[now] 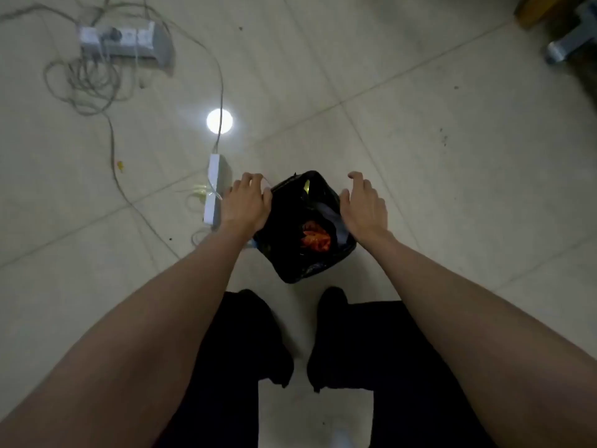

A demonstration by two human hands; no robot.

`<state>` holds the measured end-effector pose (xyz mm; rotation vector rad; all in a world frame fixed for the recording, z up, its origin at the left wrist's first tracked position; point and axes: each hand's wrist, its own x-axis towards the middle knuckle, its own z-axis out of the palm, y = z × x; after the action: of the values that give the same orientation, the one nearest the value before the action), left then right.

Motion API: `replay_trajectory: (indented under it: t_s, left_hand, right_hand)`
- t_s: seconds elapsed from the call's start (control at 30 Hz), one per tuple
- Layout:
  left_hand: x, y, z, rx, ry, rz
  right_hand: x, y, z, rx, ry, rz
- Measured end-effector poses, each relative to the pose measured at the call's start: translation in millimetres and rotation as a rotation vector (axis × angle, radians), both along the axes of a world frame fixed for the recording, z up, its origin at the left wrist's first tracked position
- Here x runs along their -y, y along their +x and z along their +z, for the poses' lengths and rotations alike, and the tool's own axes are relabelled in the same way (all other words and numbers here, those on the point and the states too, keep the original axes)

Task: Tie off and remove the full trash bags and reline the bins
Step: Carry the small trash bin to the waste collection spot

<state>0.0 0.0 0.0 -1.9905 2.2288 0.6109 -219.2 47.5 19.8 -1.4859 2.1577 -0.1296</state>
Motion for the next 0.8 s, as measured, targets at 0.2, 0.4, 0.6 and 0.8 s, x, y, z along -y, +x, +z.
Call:
replay_trajectory:
  t_s: [0.2,0.4,0.6,0.8]
  left_hand:
    - [-25.2,5.6,-59.2,-0.027,-0.025,0.01]
    - [-11.4,5.5,-70.6,-0.177,-0.076,-0.002]
    - [23.2,-8.4,-68.2,-0.334,-0.152,0.116]
    - [-57.4,-3.1,-67.3,-0.469,-0.082,0.359]
  right_hand:
    - [-28.7,1.2,-67.7,0.02,0.054,0.005]
    - [-43.5,0.9,-93.2,-0.052,-0.073,0.07]
    - [-45.7,16.6,-88.5,0.081,-0.09,-0.062]
    - [-40.5,24.2,-76.8,0.144,-0.06,-0.105]
